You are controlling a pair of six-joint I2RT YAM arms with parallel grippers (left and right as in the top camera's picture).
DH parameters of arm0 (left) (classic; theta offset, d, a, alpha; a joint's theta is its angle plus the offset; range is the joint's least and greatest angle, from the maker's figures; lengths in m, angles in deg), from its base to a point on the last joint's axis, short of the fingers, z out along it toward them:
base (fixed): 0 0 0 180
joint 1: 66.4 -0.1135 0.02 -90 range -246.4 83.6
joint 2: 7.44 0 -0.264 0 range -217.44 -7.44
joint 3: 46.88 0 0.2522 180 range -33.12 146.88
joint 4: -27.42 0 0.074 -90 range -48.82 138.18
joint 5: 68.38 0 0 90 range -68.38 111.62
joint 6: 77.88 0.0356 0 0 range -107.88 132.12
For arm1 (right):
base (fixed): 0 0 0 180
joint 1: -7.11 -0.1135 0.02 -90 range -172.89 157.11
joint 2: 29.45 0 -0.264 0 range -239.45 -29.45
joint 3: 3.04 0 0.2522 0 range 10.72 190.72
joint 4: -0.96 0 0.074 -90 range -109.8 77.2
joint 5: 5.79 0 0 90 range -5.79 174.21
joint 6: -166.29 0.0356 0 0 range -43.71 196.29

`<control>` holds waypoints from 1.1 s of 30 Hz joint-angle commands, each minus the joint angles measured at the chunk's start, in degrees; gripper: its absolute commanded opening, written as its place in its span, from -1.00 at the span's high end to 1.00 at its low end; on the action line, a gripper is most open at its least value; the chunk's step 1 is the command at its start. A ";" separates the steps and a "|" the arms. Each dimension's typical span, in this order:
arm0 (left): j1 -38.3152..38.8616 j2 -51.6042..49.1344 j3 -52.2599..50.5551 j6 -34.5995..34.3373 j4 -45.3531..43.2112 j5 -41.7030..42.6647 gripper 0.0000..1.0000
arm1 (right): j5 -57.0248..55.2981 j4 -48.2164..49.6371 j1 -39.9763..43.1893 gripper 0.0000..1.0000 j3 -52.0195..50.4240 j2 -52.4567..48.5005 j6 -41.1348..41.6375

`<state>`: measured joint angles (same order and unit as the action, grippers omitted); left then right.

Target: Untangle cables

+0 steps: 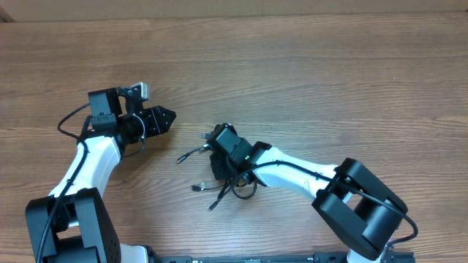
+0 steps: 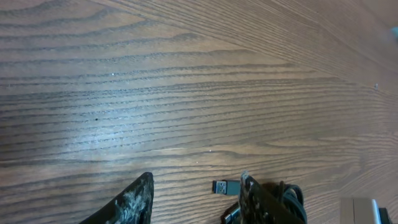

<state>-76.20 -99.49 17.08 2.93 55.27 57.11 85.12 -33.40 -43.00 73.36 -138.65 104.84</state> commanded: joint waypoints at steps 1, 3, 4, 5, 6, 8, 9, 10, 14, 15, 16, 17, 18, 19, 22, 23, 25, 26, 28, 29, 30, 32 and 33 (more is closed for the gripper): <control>-0.31 -0.48 1.03 0.66 -0.17 1.64 0.07 | -4.33 0.11 -0.28 0.40 0.70 0.76 0.13; -0.28 -0.48 1.03 0.66 -0.15 1.64 0.05 | -4.31 0.17 -0.28 0.28 0.70 0.76 0.11; -0.28 -0.48 1.03 0.66 -0.17 1.64 0.03 | -4.31 0.44 -0.28 0.16 0.70 0.76 0.09; -0.28 -0.48 1.03 0.66 -0.17 1.64 0.03 | -4.31 0.96 -0.28 0.09 0.72 0.76 0.00; -0.28 -0.48 1.03 0.66 -0.20 1.64 0.02 | -4.28 1.66 -0.28 0.04 0.74 0.79 -0.48; -0.28 -0.48 1.03 0.66 -0.20 1.64 0.01 | -4.26 3.48 -0.28 -0.18 1.11 1.14 -2.27; -0.28 -0.48 1.03 0.63 -0.20 1.64 0.00 | -4.26 3.58 -0.28 -0.24 1.73 1.55 -2.93; -0.28 -0.48 1.03 0.63 -0.20 1.64 0.00 | -4.26 3.19 -0.28 -0.26 2.58 2.01 -3.41; -0.31 -0.48 1.03 0.66 -0.20 1.64 -0.02 | -4.28 0.42 -0.31 -0.25 5.64 3.30 -3.58; -0.31 -0.48 1.03 0.66 -0.20 1.64 -0.02 | -4.28 0.26 -0.31 -0.23 5.84 3.32 -3.56; -0.28 -0.48 1.03 0.66 -0.20 1.64 -0.02 | -4.26 0.00 -0.31 -0.21 5.81 3.32 -3.52; -0.28 -0.48 1.03 0.63 -0.20 1.64 -0.03 | -4.26 -0.68 -0.35 -0.17 5.81 3.28 -3.48; -0.28 -0.48 1.03 0.63 -0.20 1.64 -0.03 | -4.28 -1.33 -0.37 -0.15 5.79 3.28 -3.34; -0.28 -0.48 1.03 0.63 -0.20 1.64 -0.04 | -4.28 -1.97 -0.37 -0.15 5.73 3.28 -3.34; -0.28 -0.48 1.03 0.63 -0.20 1.64 -0.04 | -4.26 -2.64 -0.37 -0.05 5.46 3.17 -3.32; -0.28 -0.48 1.03 0.63 -0.20 1.64 -0.04 | -4.26 -2.69 -0.42 -0.02 5.35 3.04 -3.32; -0.28 -0.48 1.03 0.63 -0.20 1.64 -0.04 | -4.15 -2.71 -0.52 0.07 4.98 2.67 -2.89; -0.28 -0.48 1.03 0.63 -0.20 1.64 -0.04 | -3.56 -2.69 -0.59 0.11 4.74 2.64 -2.89; -0.28 -0.48 1.03 0.63 -0.20 1.64 -0.04 | -2.14 -2.43 -0.66 0.21 3.96 2.60 -2.89; -0.28 -0.48 1.03 0.63 -0.20 1.64 -0.04 | -1.88 -2.43 -0.72 0.25 3.69 2.60 -2.89; -0.28 -0.48 1.03 0.63 -0.20 1.64 -0.05 | -1.86 -2.34 -0.85 0.31 3.32 2.58 -2.89; -0.28 -0.48 1.03 0.63 -0.20 1.64 -0.05 | -1.86 -1.84 -1.09 0.36 2.45 2.58 -2.89; -0.28 -0.48 1.03 0.63 -0.20 1.64 -0.05 | -1.86 -1.60 -1.20 0.37 2.19 2.58 -2.89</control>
<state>-76.20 -99.49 17.08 2.93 55.25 57.68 82.69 -35.63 -43.44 77.01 -137.17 101.76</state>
